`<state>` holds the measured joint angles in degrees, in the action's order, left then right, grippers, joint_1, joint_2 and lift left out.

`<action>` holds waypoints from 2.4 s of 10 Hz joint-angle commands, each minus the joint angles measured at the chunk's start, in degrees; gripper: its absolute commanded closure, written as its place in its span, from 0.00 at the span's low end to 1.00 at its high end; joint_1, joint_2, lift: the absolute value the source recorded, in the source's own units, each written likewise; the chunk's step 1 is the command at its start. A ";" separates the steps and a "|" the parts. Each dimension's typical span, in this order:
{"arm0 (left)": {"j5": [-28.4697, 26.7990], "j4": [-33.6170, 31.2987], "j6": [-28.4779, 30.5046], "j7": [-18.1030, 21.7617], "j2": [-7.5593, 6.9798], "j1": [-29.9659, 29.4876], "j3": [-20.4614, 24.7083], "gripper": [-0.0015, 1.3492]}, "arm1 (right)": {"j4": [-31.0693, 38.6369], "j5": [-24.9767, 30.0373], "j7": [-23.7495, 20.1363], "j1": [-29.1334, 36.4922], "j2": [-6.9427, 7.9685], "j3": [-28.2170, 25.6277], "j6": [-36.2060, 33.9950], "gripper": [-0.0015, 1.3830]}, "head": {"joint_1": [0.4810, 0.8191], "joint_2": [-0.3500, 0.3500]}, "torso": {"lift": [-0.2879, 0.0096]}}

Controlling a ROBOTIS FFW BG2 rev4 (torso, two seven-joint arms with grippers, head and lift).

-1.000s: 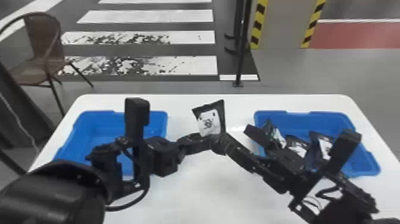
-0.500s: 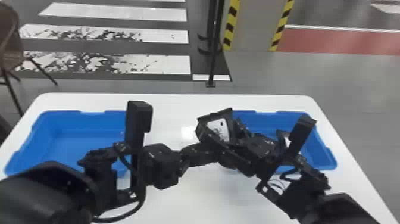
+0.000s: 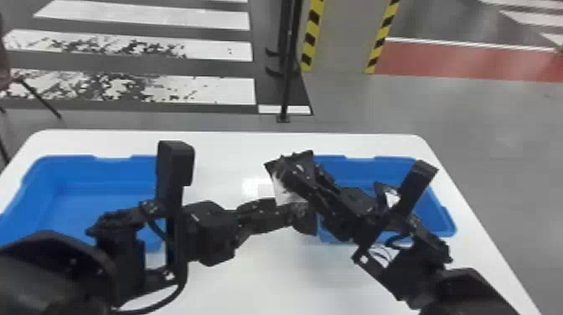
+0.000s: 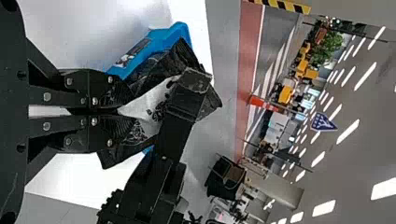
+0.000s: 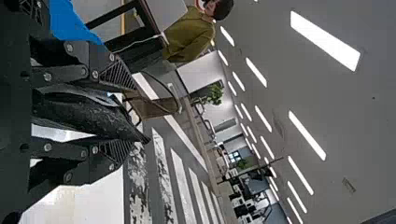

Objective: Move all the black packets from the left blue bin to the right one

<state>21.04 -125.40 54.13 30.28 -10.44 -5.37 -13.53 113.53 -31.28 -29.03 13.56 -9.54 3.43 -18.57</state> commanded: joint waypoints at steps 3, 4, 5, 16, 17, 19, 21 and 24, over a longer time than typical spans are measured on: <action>0.44 -0.11 -2.66 -0.31 1.04 -2.22 4.05 0.19 | -0.40 -0.26 -0.15 0.08 0.31 -1.83 0.01 0.93 | 0.63 0.33 | 0.50; 0.44 -0.95 -3.22 -0.31 1.30 -3.62 5.65 0.09 | -1.24 0.08 -0.15 -0.35 0.40 -3.89 0.01 0.93 | 0.63 0.33 | 0.50; 0.44 -2.92 -3.22 -0.31 1.57 -5.87 7.59 0.08 | -2.93 0.54 -0.06 -1.33 0.40 -6.86 0.01 0.93 | 0.63 0.33 | 0.50; -1.16 -15.72 -14.05 -0.39 5.43 -25.00 28.04 0.09 | -6.44 16.42 0.02 0.92 0.75 -21.37 7.05 0.22 | 0.63 0.22 | 0.50; -2.41 -16.70 -17.29 -0.48 6.14 -28.23 30.21 0.09 | -0.96 17.45 1.69 7.25 2.77 -21.49 12.11 0.22 | 0.63 0.23 | 0.50; -4.59 -17.12 -25.58 -0.48 7.81 -34.42 33.52 0.09 | 7.90 20.19 4.24 18.50 7.08 -21.60 17.31 0.22 | 0.63 0.31 | 0.50; -7.67 -17.12 -36.55 -1.19 9.83 -38.92 35.35 0.09 | 11.70 21.22 5.03 25.95 9.59 -21.72 21.95 0.22 | 0.63 0.39 | 0.50; -11.78 -15.72 -44.57 -1.27 10.59 -42.86 36.38 0.09 | 16.90 21.33 6.62 34.25 9.59 -21.60 22.66 0.22 | 0.63 0.46 | 0.50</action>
<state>9.63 -141.59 10.54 29.00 -0.02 -47.54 22.92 129.84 -9.93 -22.39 46.83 0.00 -18.17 4.06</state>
